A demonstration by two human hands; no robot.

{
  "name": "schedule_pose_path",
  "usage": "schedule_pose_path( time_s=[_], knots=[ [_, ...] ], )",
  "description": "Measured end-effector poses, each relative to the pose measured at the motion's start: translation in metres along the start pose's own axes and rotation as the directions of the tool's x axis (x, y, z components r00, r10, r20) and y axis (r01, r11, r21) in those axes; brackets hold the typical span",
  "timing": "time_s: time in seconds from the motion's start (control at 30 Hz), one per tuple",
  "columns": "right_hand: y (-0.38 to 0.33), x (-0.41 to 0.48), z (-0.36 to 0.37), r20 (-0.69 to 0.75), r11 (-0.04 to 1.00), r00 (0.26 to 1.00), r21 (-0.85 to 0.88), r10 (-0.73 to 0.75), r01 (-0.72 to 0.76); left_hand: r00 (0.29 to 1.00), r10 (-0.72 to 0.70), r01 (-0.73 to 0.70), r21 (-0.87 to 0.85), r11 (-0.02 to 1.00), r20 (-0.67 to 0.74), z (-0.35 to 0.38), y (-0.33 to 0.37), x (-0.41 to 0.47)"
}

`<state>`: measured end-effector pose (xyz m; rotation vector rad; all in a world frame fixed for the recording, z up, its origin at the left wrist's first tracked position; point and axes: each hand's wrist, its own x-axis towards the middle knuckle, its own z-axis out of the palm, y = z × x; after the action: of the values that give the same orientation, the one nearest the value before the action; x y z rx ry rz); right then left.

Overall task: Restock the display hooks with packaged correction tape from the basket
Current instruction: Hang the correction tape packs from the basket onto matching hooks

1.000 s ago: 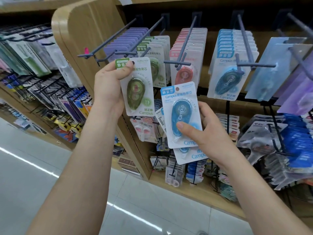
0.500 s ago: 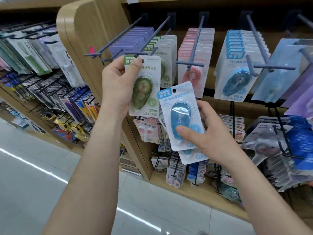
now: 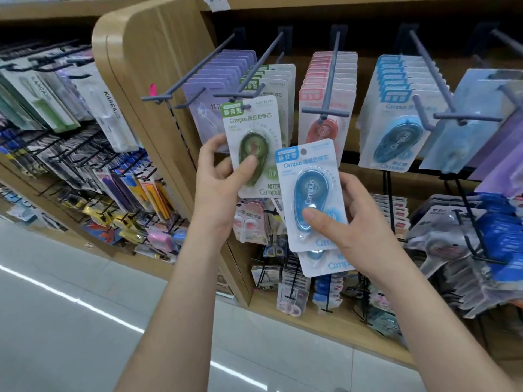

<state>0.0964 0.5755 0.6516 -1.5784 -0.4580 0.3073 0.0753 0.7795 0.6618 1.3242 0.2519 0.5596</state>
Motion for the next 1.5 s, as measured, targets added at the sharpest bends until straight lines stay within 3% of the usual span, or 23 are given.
schedule_pose_path(
  time_s=[0.13, 0.3, 0.5, 0.6, 0.7, 0.8, 0.9, 1.0, 1.1, 1.17, 1.27, 1.37, 1.5],
  knots=[
    [0.0, -0.003, 0.0, -0.042, 0.999, 0.999, 0.027, 0.026, -0.025, 0.969, 0.128, -0.098, 0.148, 0.984, -0.21, 0.012, -0.008, 0.006],
    [-0.002, -0.006, -0.001, -0.115, 0.993, 0.992, 0.112, 0.058, -0.045, 0.948, 0.254, -0.163, 0.39, 0.906, -0.194, 0.033, -0.013, 0.042],
    [-0.002, -0.011, 0.0, -0.186, 0.986, 0.98, 0.162, 0.068, -0.038, 0.968, 0.213, -0.101, 0.564, 0.819, -0.135, 0.033, -0.012, 0.03],
    [0.0, -0.013, 0.0, -0.176, 0.993, 0.984, 0.118, 0.03, -0.01, 0.998, 0.062, -0.057, 0.439, 0.897, 0.004, 0.044, -0.006, -0.016],
    [0.005, -0.016, 0.001, -0.096, 0.997, 0.995, 0.077, -0.01, 0.017, 0.981, -0.139, 0.104, 0.24, 0.965, 0.134, 0.059, -0.006, -0.043],
    [0.006, -0.02, -0.002, 0.03, 0.995, 0.999, 0.093, -0.035, 0.032, 0.979, -0.192, 0.189, 0.047, 0.981, 0.064, 0.066, -0.003, -0.048],
    [0.003, -0.023, -0.009, 0.174, 0.993, 0.984, 0.113, -0.03, 0.011, 0.978, -0.209, 0.21, -0.031, 0.977, 0.025, 0.069, -0.002, -0.051],
    [0.004, -0.028, -0.014, 0.213, 0.999, 0.977, 0.037, -0.025, 0.018, 0.969, -0.248, 0.248, -0.109, 0.963, 0.012, 0.07, -0.005, -0.05],
    [0.007, -0.032, -0.02, 0.132, 0.998, 0.991, -0.067, 0.015, -0.006, 0.935, -0.351, 0.354, -0.245, 0.903, 0.055, 0.068, -0.003, -0.046],
    [0.009, -0.035, -0.028, 0.056, 0.998, 0.997, -0.019, 0.053, -0.052, 0.922, -0.384, 0.382, -0.281, 0.88, 0.053, 0.066, -0.002, -0.042],
    [0.013, -0.039, -0.044, -0.11, 0.998, 0.992, -0.019, 0.059, -0.061, 0.958, -0.287, 0.285, -0.2, 0.938, 0.018, 0.068, 0.002, -0.042],
    [0.011, -0.044, -0.059, -0.215, 0.999, 0.976, -0.014, -0.033, 0.031, 0.972, -0.198, 0.206, -0.052, 0.977, 0.129, 0.084, 0.008, -0.05],
    [0.007, -0.048, -0.067, -0.272, 0.971, 0.948, -0.215, -0.163, 0.105, 0.959, -0.095, 0.098, 0.004, 0.995, 0.268, 0.115, 0.016, -0.058]
  ],
)
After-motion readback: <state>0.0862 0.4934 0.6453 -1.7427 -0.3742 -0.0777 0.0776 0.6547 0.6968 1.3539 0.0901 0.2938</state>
